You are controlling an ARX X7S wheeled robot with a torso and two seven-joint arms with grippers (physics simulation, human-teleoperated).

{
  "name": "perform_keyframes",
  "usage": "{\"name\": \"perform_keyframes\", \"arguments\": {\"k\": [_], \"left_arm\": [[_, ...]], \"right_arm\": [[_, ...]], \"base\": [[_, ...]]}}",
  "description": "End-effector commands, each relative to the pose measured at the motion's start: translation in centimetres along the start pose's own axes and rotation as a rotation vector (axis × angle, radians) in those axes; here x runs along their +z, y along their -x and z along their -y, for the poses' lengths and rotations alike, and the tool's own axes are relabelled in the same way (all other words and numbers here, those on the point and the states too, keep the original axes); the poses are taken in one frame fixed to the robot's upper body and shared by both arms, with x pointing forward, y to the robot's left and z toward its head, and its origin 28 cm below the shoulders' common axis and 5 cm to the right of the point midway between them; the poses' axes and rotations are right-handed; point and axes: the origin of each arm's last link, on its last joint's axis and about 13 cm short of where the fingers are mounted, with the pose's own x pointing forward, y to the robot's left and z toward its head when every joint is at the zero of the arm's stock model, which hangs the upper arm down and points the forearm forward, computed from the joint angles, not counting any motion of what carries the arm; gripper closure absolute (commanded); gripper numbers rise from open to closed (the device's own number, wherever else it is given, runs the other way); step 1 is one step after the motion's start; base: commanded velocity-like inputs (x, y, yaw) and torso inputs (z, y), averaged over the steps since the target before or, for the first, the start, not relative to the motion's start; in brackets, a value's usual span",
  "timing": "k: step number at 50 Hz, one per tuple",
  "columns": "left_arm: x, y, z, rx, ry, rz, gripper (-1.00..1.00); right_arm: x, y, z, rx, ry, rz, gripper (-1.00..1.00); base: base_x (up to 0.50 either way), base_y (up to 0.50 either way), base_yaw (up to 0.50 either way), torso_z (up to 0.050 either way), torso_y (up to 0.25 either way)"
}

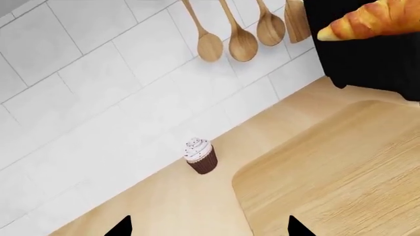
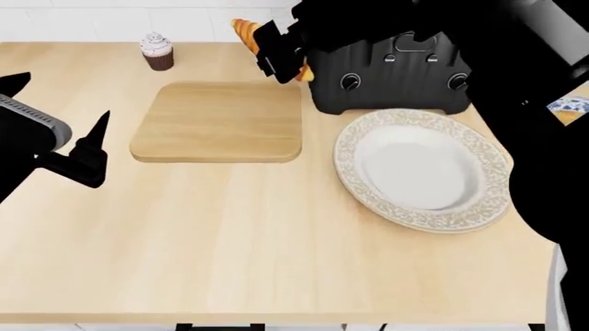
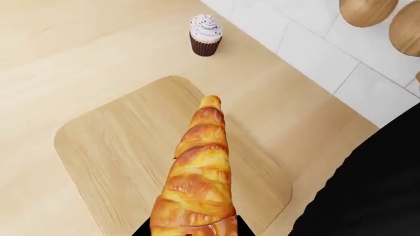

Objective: From the different types of pastries on the counter, select a croissant and place it on the cutting board. Then retrieve a jar of jam from the cabinet and place it alongside the croissant on the cutting board.

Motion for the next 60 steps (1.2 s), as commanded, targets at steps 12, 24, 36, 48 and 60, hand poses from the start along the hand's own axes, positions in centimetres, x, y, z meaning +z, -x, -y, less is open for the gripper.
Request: {"name": "perform_keyframes", "arguments": {"k": [12, 24, 36, 48, 60], "left_arm": [[-0.4, 0.0, -0.4, 0.015, 0.009, 0.002, -1.0], [-0.3, 0.0, -0.5, 0.019, 0.01, 0.006, -1.0], [0.0, 0.2, -0.9, 0.03, 0.009, 0.015, -1.0], [-0.1, 0.3, -1.1, 0.046, 0.021, 0.02, -1.0], [0.1, 0.4, -1.1, 0.048, 0.02, 0.026, -1.0]], "right_arm": [[1.7, 0.5, -1.1, 0.071, 0.052, 0.06, 1.0], [1.2, 0.1, -1.0, 0.054, 0.047, 0.039, 1.0], [0.4, -0.6, -1.2, 0.073, 0.045, -0.009, 1.0], [0.2, -0.6, -1.1, 0.047, 0.023, -0.013, -1.0], [0.8, -0.1, -1.2, 0.021, 0.025, 0.016, -1.0]], "base": [[0.0, 0.0, 0.0, 0.0, -0.111], [0.0, 0.0, 0.0, 0.0, -0.108], [0.0, 0.0, 0.0, 0.0, -0.099], [0.0, 0.0, 0.0, 0.0, -0.012], [0.0, 0.0, 0.0, 0.0, 0.0]]}}
